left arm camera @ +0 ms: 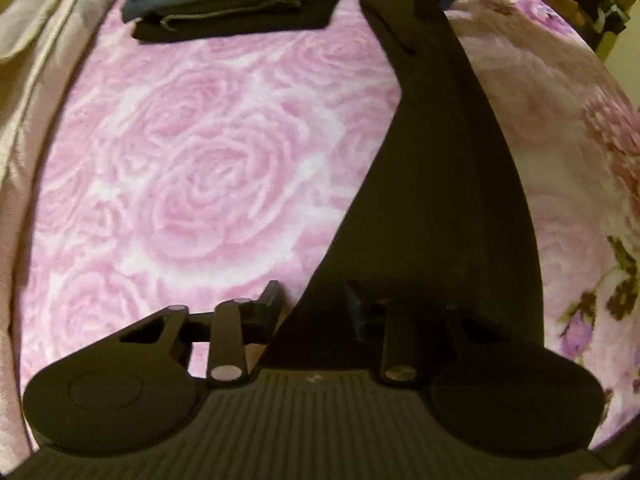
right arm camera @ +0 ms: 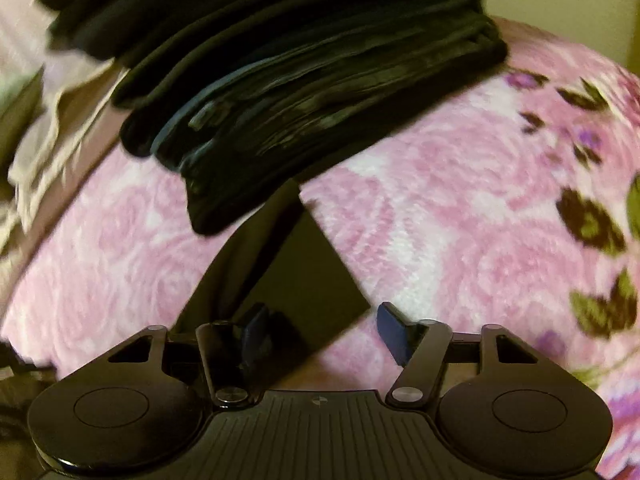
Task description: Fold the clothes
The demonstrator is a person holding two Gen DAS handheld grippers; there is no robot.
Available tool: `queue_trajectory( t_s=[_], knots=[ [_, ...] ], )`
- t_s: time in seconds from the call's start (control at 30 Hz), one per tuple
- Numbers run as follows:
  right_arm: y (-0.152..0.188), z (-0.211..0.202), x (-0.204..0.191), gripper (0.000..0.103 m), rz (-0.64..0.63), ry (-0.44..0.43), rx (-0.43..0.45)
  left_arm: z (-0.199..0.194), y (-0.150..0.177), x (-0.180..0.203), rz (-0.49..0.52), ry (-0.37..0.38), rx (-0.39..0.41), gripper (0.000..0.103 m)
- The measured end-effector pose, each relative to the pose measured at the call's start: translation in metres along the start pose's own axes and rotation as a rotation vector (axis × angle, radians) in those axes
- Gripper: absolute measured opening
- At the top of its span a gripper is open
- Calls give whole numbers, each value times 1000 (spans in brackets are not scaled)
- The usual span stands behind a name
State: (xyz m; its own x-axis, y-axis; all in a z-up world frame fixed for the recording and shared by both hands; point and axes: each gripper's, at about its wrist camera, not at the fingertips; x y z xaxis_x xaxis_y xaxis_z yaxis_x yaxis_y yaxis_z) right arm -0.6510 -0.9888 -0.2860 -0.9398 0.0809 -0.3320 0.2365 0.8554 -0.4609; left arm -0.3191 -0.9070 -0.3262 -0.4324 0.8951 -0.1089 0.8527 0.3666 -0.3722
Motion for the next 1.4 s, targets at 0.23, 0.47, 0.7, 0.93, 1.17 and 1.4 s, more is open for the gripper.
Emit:
queue_trajectory(
  t_s=[0.23,0.47,0.7,0.93,1.17,1.4],
  knots=[
    [-1,-22,3,6,-13,106,62,-17,0,-21,-180,-55,66,0],
    [8,-29,11,7,-24,242,76,3,-3,-36,-287,-111,1,3],
    [30,-44,-17,71,-90,116,104,-44,20,-19,-402,-190,89,22],
    [109,-42,-55,72,-210,39,-69,-111,139,58,-705,-272,-39,23],
    [196,-84,-112,72,-377,-159,-224,-177,269,178,-943,-332,-221,29],
    [307,-118,-178,71,-525,-334,-385,-216,332,286,-958,-312,-205,30]
  ],
)
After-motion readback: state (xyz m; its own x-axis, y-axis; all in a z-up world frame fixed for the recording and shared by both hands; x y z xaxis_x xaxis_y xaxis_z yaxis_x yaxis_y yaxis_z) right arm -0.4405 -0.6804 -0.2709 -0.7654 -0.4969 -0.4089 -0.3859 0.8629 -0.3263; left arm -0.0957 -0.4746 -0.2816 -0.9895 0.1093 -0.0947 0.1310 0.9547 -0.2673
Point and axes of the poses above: each gripper's, at about its wrist camera, not at the fingertips, and z roughly the way its jaws point, x to its right, y to its underside, and after that the axes turned 2 degrees about z, right-handed
